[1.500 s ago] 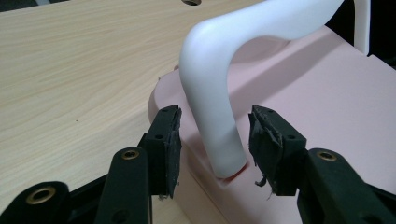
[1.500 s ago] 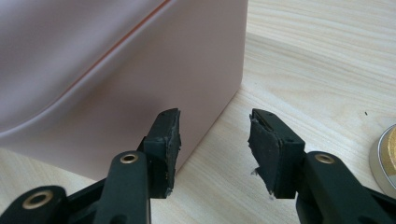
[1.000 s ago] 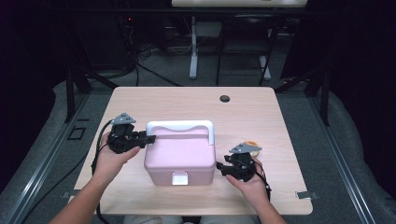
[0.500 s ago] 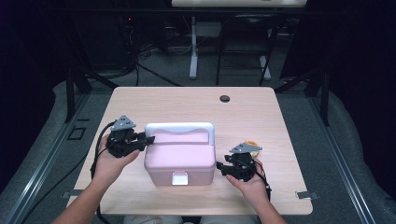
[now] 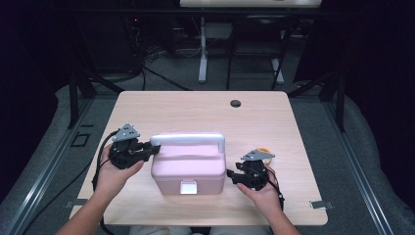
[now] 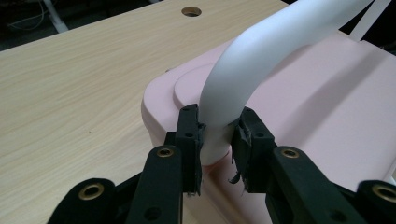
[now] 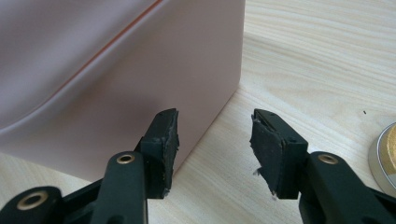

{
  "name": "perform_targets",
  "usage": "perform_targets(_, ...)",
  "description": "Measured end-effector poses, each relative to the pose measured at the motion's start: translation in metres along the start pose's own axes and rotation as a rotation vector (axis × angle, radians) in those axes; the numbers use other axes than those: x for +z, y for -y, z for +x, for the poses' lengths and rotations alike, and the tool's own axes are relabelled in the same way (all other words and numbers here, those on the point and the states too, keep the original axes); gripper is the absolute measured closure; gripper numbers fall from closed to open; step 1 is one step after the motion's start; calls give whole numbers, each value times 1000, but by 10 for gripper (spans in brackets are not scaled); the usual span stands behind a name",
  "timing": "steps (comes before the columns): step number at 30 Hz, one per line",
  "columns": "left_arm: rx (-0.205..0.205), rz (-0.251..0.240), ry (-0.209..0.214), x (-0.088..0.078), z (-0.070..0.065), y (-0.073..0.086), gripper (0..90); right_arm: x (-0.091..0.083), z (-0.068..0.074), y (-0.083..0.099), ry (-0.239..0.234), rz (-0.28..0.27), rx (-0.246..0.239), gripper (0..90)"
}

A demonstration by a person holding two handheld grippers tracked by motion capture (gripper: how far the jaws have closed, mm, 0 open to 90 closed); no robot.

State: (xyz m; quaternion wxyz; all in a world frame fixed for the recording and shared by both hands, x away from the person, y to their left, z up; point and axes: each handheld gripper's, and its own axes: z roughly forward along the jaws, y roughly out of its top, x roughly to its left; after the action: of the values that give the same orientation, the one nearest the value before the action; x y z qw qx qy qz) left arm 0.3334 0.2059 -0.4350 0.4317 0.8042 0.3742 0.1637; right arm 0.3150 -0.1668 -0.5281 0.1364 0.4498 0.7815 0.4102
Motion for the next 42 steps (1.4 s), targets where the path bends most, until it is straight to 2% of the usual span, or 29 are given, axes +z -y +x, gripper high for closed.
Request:
perform_targets(4, 16, 2, -8, 0, -2, 0, 733, 0, 0, 0, 2, -1, -3, 505)
perform_targets(7, 21, 10, 2, 0, 0, -1, 735, 0, -1, 0, 4, -1, 2, 505)
perform_targets(21, 21, 13, 14, -2, 3, -8, 738, -5, -4, -2, 6, -17, 17, 500)
perform_targets(31, 7, 18, 19, -4, 5, -13, 738, -23, -7, -13, 3, -55, 17, 518)
perform_targets(34, 3, 19, 20, -4, 5, -15, 738, -32, -7, -21, -14, -69, 22, 529)
perform_targets(42, -10, 16, 19, -3, 7, -17, 737, -52, -2, -42, -29, -100, -8, 554)
